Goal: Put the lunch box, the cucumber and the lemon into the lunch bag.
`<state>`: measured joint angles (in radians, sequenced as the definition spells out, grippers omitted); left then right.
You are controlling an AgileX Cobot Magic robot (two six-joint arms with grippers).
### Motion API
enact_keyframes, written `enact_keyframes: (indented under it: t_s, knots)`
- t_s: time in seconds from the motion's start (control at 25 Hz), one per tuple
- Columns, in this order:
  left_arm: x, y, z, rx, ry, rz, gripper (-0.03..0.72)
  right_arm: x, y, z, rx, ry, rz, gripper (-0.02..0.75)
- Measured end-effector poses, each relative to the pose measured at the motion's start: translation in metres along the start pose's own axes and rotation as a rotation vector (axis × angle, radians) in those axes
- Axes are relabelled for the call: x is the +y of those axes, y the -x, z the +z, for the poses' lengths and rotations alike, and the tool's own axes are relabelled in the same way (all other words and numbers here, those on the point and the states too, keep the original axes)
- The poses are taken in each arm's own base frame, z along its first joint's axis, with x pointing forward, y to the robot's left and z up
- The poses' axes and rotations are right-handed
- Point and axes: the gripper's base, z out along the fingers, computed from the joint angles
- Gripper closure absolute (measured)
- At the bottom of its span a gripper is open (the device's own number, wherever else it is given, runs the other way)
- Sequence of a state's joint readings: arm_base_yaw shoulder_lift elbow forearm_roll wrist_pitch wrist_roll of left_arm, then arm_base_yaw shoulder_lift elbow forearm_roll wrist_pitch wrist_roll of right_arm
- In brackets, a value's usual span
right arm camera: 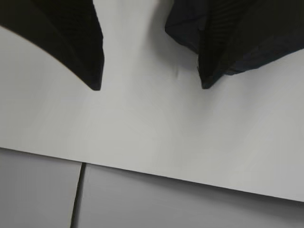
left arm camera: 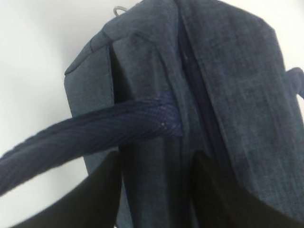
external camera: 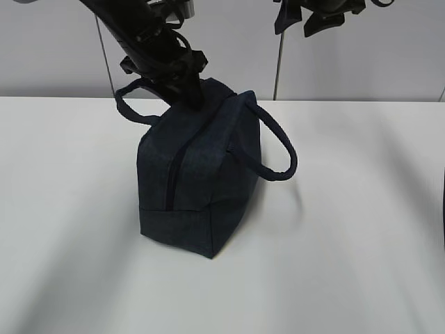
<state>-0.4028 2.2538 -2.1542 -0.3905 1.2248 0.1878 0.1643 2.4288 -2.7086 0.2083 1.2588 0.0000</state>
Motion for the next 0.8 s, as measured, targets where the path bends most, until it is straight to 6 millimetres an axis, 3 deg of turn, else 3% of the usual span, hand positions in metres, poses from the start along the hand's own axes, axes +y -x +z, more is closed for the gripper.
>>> enact_keyframes:
  t_s: [0.24,0.64,0.8]
  knots:
    - [-0.001,-0.001,-0.004,0.002,0.004,-0.028,0.324,0.001,-0.012,-0.012,0.085,-0.01,-0.047,0.267]
    - [-0.016,0.0,-0.052,-0.078,0.042,0.0,0.325,0.006,-0.026,-0.086,0.1,-0.102,-0.102,0.267]
    - [-0.021,-0.013,-0.065,-0.062,0.053,-0.013,0.325,0.01,-0.034,-0.109,0.099,-0.107,-0.104,0.267]
